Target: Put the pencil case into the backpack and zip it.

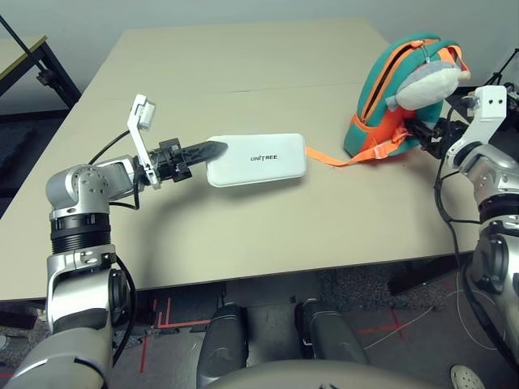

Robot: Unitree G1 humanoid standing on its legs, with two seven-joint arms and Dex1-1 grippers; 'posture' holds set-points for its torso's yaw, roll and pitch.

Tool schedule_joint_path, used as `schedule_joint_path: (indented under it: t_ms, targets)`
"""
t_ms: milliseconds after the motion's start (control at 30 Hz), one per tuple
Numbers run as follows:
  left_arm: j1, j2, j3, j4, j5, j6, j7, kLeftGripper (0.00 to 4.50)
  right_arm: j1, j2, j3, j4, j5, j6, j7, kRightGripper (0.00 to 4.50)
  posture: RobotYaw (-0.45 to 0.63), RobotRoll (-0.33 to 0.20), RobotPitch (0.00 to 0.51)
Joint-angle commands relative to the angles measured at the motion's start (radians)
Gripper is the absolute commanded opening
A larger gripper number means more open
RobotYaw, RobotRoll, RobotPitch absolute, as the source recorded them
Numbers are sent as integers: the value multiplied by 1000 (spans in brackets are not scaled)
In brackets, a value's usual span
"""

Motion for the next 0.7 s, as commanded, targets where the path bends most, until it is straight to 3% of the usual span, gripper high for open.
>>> schedule_joint_path:
  t_ms: [33,133,400,700]
  targets:
    - [-13,1,18,3,7,-85,15,1336,-4,11,12,12,-5,-13,10,925,-48,0,38]
    - [-21,1,16,15,6,-112,24,1336,-1,20,16,-5,-3,-10,22,312,-50,0,39]
    - [-48,8,27,85,40,-224,72,1336,19,37,28,-113,16,20,86,302,-54,0,48]
    - [-98,17,33,173,61,-315,87,1335,178,60,58,-664,173,303,190,285,-77,0,65]
